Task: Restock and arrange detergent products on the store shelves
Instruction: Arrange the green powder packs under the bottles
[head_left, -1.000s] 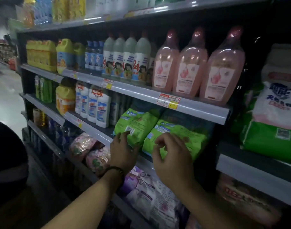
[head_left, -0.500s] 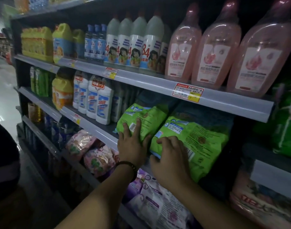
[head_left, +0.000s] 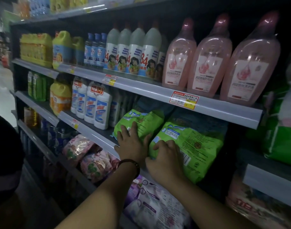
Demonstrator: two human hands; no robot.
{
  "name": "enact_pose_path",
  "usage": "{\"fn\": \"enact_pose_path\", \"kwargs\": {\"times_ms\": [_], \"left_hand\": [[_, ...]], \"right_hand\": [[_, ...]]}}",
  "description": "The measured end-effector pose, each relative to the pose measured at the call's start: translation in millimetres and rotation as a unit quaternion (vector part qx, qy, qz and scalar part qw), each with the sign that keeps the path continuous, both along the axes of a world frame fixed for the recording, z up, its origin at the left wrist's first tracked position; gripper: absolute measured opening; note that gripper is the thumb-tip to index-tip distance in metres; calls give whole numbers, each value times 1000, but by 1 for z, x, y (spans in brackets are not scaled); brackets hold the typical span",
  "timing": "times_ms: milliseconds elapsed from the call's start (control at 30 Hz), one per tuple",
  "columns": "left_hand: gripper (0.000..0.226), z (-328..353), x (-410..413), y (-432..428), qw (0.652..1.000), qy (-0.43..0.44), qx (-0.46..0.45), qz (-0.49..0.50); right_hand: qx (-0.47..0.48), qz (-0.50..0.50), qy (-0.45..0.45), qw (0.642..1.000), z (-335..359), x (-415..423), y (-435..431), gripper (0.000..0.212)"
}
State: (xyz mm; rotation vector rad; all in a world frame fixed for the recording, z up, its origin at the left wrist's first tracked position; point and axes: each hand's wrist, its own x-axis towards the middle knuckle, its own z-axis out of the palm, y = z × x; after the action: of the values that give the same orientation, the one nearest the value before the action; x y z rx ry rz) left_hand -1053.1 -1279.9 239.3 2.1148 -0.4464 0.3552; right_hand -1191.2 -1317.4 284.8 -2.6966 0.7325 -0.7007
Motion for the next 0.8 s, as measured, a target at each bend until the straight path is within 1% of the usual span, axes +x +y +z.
{"fn": "enact_pose_path", "kwargs": {"times_ms": [67,133,200,267,300,367,467,533,633,700,767,800], "left_hand": [[76,-1,7,-1,999,-22,5,31],[65,2,14,4,998,-47,2,34],[53,11,24,18,996,-79,-42,10],[37,32,31,41,991,-69,-112,-19],[34,44,32,55,990,-57,-130,-21],[32,63,32,79,990,-53,-128,-22],[29,71,22,101,989,-53,-124,-62],[25,72,11,110,986,-48,-140,-72],[23,82,-7,123,980,-14,-175,-89],[28,82,-18,131,968,45,-216,-121],[40,73,-27,137,950,118,-254,-139],[42,68,-32,140,941,144,-272,-141]], "right_hand": [[-4,9,-1,1000,-1,-1,-3,34],[3,18,-3,1000,1,-3,-4,35],[18,26,-2,999,5,-3,-5,35],[46,26,-6,999,7,-1,-5,35],[63,25,-20,998,9,0,-4,35],[98,18,-63,993,15,5,-2,34],[191,9,-111,975,28,16,6,34],[291,23,-131,948,32,23,13,35],[446,72,-130,882,25,29,18,40],[510,99,-119,846,22,25,21,34],[553,105,-128,817,20,17,20,29],[571,108,-139,802,18,13,19,28]]}}
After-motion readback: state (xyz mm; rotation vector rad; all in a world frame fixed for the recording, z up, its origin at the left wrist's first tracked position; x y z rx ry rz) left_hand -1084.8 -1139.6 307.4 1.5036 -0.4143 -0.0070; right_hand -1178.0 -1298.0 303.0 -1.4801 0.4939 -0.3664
